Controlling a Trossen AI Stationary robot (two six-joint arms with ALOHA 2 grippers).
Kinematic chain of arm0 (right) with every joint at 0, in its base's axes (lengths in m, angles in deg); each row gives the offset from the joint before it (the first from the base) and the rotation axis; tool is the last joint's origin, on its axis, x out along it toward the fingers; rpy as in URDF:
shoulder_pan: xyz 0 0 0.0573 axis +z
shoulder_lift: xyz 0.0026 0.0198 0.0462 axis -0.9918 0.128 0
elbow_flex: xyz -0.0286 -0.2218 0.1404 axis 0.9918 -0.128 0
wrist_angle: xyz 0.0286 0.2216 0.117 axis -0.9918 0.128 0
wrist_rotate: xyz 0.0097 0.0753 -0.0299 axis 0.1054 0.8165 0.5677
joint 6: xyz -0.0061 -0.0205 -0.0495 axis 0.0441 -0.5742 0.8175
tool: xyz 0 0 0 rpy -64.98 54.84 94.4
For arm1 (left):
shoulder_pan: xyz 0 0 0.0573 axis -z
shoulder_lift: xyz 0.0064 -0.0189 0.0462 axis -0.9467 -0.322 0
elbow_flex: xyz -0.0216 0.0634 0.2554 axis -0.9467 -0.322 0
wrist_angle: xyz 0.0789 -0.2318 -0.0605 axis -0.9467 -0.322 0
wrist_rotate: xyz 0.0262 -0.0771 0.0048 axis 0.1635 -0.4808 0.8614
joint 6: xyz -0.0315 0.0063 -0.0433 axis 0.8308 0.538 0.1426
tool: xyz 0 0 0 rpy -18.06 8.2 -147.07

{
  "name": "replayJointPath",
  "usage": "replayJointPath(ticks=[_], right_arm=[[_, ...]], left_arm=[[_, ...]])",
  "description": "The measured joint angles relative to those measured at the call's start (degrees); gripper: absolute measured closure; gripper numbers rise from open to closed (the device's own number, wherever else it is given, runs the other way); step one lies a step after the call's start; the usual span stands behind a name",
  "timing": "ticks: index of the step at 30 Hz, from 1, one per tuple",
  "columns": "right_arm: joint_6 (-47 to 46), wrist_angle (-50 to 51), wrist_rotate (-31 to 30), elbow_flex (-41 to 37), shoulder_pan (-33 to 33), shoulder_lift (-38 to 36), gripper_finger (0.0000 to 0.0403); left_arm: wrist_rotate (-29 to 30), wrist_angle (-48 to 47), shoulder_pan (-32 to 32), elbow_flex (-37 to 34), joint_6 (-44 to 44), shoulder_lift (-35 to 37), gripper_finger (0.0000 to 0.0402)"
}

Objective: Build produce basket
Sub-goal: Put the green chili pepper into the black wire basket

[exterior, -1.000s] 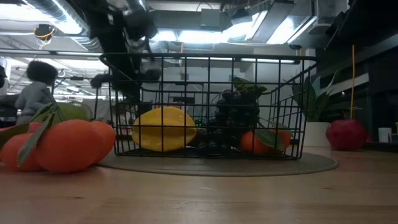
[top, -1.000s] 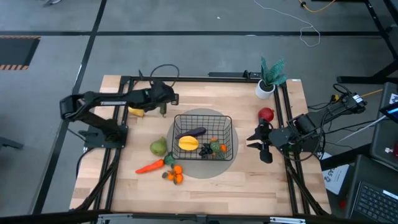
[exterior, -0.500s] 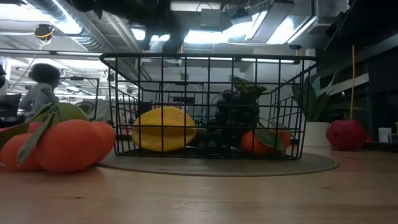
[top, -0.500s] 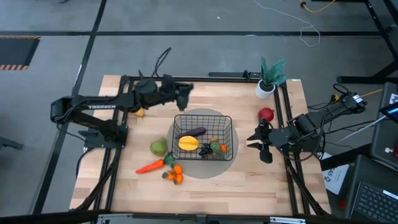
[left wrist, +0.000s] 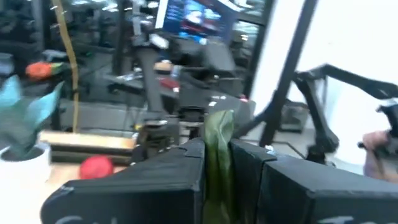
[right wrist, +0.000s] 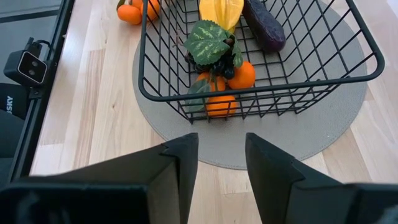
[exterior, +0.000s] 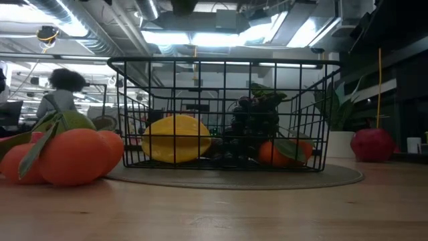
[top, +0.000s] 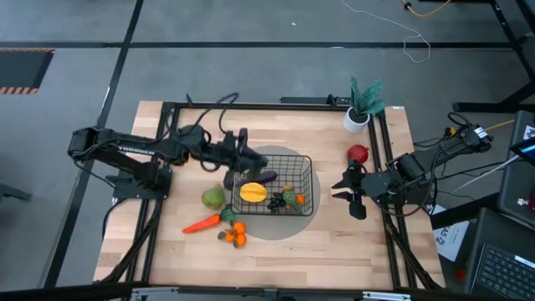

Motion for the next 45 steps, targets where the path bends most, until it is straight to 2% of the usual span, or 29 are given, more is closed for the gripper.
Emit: replayJointPath(ticks=[9, 15, 19, 28, 34, 40, 45], right_arm=[[0.1, -0.2, 0.0, 0.0, 0.0, 0.0, 0.0279], [0.3, -0.2, -3.6, 0.0, 0.0, 0.0, 0.0279], [0.3, -0.2, -6.0, 0.0, 0.0, 0.0, 0.0279], [0.3, -0.2, -6.1, 0.0, 0.0, 0.0, 0.0279], [0.3, -0.2, -6.1, 0.0, 0.0, 0.0, 0.0279], [0.3, -0.2, -6.2, 0.0, 0.0, 0.0, 0.0279], [0.3, -0.2, -6.2, 0.0, 0.0, 0.0, 0.0279]], left_arm=[[0.0, 0.0, 5.5, 0.0, -7.5, -2.7, 0.0375], [0.1, 0.7, 6.0, 0.0, -7.7, -3.3, 0.0376], [0.1, 0.5, 6.0, 0.0, -7.5, -3.6, 0.0362], [0.2, 1.4, 6.5, 0.0, -7.3, -8.2, 0.0353], [0.1, 12.6, 7.5, 0.0, -8.0, -11.4, 0.0352], [0.0, 19.0, 7.4, 0.0, -8.3, -11.5, 0.0352], [-0.1, 16.9, 7.5, 0.0, -10.7, -11.4, 0.0351]])
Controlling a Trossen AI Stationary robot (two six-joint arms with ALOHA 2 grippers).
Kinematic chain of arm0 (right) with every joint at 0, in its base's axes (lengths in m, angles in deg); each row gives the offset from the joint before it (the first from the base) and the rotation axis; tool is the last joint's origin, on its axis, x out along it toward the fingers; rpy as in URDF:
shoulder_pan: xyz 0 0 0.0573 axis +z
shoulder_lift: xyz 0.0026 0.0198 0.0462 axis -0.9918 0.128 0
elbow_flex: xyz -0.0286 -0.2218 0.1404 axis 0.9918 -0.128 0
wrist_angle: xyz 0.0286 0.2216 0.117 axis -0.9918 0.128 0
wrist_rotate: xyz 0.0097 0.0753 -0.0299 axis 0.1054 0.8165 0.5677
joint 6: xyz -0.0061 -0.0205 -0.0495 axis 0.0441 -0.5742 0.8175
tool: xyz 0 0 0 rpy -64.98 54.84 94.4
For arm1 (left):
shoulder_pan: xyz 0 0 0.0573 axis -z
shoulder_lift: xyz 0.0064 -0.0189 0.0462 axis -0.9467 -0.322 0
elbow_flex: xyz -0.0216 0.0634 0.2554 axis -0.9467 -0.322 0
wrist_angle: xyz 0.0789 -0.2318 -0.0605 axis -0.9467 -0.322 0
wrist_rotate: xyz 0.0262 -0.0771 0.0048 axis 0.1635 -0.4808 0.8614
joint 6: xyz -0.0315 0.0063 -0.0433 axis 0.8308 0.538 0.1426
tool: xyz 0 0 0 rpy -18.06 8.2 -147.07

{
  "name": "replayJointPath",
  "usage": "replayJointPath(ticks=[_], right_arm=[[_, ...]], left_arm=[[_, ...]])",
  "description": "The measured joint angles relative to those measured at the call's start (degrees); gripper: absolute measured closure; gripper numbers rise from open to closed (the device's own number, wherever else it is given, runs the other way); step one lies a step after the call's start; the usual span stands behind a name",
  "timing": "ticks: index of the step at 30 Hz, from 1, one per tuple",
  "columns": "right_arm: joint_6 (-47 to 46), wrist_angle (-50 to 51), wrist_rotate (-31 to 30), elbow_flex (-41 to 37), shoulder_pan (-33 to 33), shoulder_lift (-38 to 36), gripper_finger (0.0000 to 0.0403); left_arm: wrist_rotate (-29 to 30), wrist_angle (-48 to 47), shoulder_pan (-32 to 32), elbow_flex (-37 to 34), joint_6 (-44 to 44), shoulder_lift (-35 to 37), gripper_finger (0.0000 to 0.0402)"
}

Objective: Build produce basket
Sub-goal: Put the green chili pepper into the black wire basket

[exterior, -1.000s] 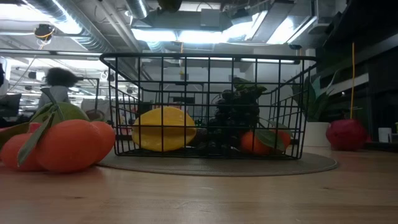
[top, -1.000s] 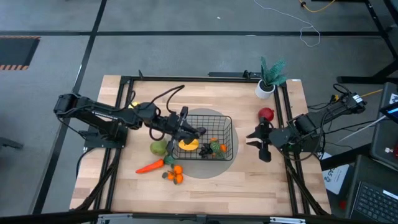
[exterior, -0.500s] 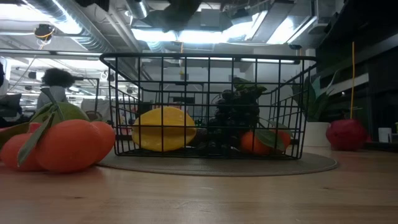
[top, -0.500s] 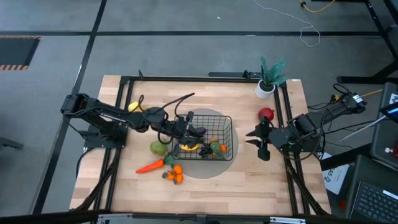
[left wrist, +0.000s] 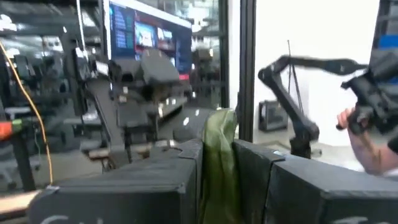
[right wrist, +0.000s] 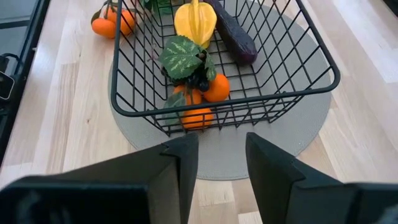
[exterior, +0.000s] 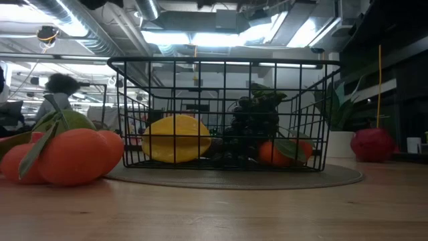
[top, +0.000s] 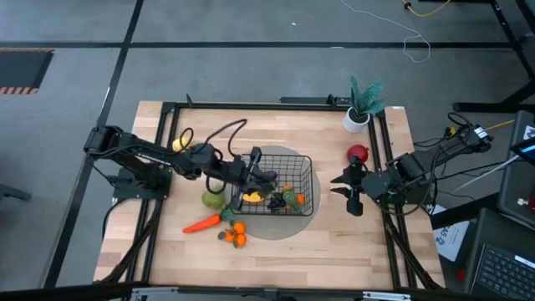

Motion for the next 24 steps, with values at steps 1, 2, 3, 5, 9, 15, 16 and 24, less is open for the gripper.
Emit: replayJointPath(ticks=[1, 2, 3, 5, 9, 15, 16, 24], right_arm=[[0.0, 0.0, 0.0, 0.0, 0.0, 0.0, 0.0279], [0.0, 0.0, 0.0, 0.0, 0.0, 0.0, 0.0279], [0.0, 0.0, 0.0, 0.0, 0.0, 0.0, 0.0279], [-0.2, 0.0, 0.0, 0.0, 0.0, 0.0, 0.0279], [-0.2, -0.1, -0.5, 0.0, 0.0, 0.0, 0.0279], [-0.3, -1.0, -5.7, 0.0, 0.0, 0.0, 0.0279], [-0.4, -1.1, -5.9, 0.0, 0.0, 0.0, 0.0279], [-0.4, -1.8, -5.9, 0.0, 0.0, 0.0, 0.0279]], left_arm=[[-0.6, -1.0, 0.0, 0.0, 0.0, 0.0, 0.0351], [-1.7, -1.8, 0.0, 0.0, 0.0, 0.0, 0.0351], [-3.7, -2.3, -0.1, 0.0, 0.0, 0.0, 0.0351], [-8.5, -2.5, 0.0, 0.0, -0.1, 0.0, 0.0351], [-15.8, -1.2, 0.0, 0.0, -0.2, 0.0, 0.0351], [-17.1, -1.5, -1.2, 0.0, -2.7, 0.0, 0.0351], [-16.0, -1.7, -1.4, 0.0, -2.5, 0.0, 0.0351], [-10.5, -6.8, -3.7, 0.0, 1.8, 0.0, 0.0351]])
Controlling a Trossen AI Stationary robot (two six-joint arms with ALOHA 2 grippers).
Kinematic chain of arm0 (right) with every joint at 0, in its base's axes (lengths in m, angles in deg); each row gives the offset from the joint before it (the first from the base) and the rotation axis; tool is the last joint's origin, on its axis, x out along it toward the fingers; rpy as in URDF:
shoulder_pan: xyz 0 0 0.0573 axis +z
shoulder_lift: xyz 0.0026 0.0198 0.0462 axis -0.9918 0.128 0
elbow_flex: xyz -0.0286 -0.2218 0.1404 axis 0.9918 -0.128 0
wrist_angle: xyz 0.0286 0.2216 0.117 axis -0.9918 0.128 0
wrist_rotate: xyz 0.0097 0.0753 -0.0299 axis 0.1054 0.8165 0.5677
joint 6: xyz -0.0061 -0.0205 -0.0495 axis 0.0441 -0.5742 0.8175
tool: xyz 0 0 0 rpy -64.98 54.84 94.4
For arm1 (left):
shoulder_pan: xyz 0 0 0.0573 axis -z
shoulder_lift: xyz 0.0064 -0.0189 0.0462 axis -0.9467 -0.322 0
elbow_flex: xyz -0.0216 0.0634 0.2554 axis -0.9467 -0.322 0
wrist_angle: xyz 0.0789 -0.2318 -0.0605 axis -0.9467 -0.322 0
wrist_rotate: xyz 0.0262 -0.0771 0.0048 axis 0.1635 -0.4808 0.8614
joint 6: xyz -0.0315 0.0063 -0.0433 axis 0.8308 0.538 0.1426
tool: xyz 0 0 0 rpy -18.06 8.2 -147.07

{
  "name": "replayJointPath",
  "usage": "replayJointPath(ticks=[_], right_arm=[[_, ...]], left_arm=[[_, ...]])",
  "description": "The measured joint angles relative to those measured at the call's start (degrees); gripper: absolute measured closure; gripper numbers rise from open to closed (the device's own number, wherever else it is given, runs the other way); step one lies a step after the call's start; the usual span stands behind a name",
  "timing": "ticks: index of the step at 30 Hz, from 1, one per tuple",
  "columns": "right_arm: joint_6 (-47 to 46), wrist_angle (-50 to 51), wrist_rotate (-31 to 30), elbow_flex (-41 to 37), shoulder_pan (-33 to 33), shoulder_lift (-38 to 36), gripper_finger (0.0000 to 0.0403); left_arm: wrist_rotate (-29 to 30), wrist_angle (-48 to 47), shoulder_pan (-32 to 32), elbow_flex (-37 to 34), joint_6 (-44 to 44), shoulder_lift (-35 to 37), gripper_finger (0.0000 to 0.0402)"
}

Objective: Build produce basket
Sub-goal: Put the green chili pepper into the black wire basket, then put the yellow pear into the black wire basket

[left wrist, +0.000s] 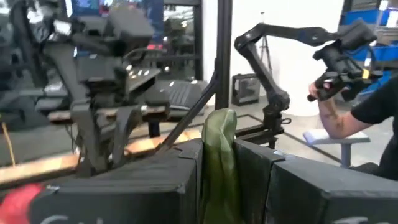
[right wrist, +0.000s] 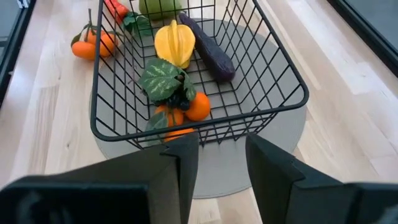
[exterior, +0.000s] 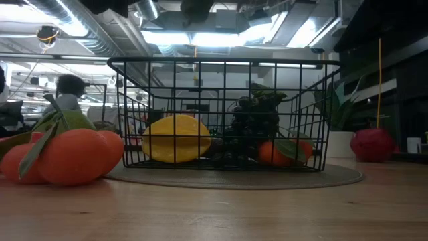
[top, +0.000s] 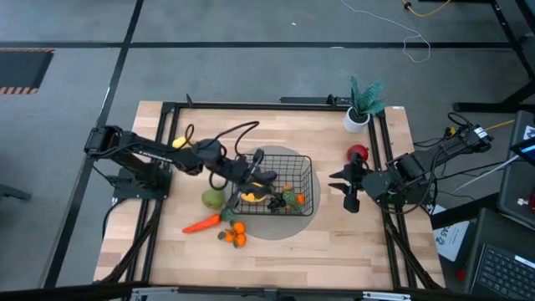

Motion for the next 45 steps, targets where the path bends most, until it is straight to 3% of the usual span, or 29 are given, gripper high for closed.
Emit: replayJointPath(ticks=[7, 12, 17, 27, 45], right_arm=[[0.1, 0.0, 0.0, 0.0, 0.0, 0.0, 0.0279], [0.2, 0.0, 0.0, 0.0, 0.0, 0.0, 0.0279], [0.4, 0.1, 0.0, 0.0, 0.0, 0.0, 0.0279], [0.4, 0.1, 0.0, 0.0, 0.0, 0.0, 0.0279], [0.4, 0.1, 0.0, 0.0, 0.0, 0.0, 0.0279]], left_arm=[[0.4, -0.3, -0.6, 0.0, 0.2, 0.0, 0.0351], [5.4, -0.2, -0.6, 0.0, 0.2, 0.0, 0.0347], [9.8, -0.4, -0.6, 0.0, 0.2, 0.0, 0.0313], [11.2, -0.6, -0.6, 0.0, 1.9, 0.0, 0.0239], [11.2, -2.3, -0.6, 0.0, 3.4, 0.0, 0.0234]])
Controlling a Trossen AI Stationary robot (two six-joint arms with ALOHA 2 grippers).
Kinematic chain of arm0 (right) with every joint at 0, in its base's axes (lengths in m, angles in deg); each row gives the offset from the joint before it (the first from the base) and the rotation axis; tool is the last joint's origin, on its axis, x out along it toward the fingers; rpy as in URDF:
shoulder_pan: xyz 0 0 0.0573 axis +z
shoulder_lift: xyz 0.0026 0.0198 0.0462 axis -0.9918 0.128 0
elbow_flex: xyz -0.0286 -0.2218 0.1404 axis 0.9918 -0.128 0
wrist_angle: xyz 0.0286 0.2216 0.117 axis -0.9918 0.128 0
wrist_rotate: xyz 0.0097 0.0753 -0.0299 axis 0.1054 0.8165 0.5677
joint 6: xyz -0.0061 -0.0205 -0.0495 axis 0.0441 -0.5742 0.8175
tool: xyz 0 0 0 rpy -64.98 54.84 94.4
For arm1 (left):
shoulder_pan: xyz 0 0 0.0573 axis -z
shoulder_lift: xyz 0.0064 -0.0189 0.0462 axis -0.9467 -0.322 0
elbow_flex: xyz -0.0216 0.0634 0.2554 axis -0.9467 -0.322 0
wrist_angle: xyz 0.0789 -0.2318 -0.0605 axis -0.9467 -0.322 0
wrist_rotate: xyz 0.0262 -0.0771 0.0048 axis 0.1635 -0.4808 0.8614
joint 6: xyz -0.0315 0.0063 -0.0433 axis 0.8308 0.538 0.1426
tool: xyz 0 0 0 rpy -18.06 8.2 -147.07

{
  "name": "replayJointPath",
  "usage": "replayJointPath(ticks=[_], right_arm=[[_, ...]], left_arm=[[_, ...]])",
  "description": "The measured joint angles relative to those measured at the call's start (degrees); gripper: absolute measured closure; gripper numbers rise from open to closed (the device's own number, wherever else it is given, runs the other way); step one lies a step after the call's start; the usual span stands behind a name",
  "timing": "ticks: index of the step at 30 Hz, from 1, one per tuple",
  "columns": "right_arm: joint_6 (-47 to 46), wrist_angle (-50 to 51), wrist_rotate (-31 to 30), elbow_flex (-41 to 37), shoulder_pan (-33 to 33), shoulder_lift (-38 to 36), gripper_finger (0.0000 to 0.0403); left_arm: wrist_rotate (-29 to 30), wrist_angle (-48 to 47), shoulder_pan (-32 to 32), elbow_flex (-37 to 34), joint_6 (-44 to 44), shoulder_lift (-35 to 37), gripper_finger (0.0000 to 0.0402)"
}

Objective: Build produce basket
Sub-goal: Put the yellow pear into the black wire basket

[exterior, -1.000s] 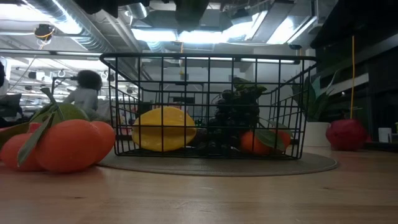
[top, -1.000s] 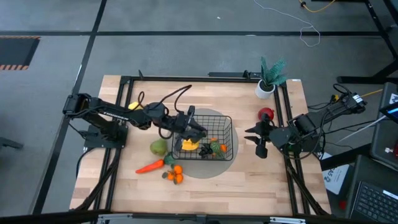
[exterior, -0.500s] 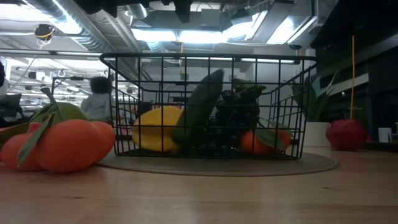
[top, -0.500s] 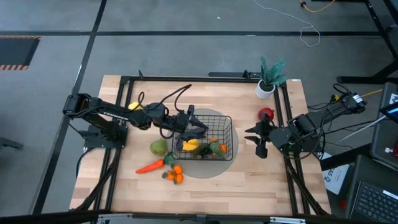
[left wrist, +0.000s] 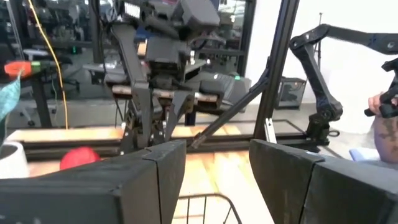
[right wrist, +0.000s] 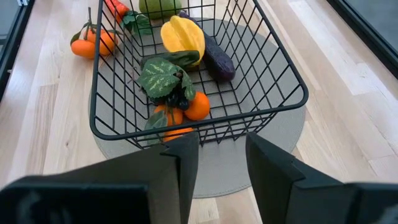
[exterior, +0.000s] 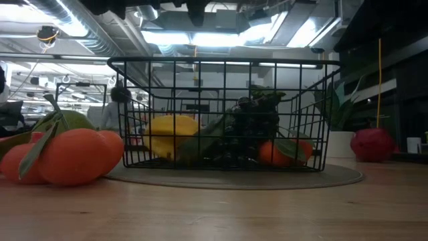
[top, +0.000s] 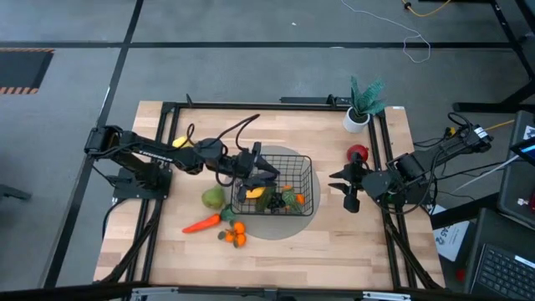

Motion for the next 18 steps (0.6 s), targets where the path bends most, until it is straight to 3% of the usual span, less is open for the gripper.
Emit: replayJointPath(ticks=[6, 12, 18], right_arm=[[0.0, 0.0, 0.1, 0.0, 0.0, 0.0, 0.0279], [0.0, 0.1, 0.1, 0.0, 0.0, 0.0, 0.0279], [0.0, 0.1, 0.0, 0.0, 0.0, 0.0, 0.0279]], left_arm=[[1.1, -4.8, 0.0, 0.0, 6.5, 1.9, 0.0234], [-3.6, -12.8, 0.0, 0.0, 10.3, 11.4, 0.0234], [-2.3, -33.1, 0.0, 0.1, 10.0, 24.1, 0.0237]])
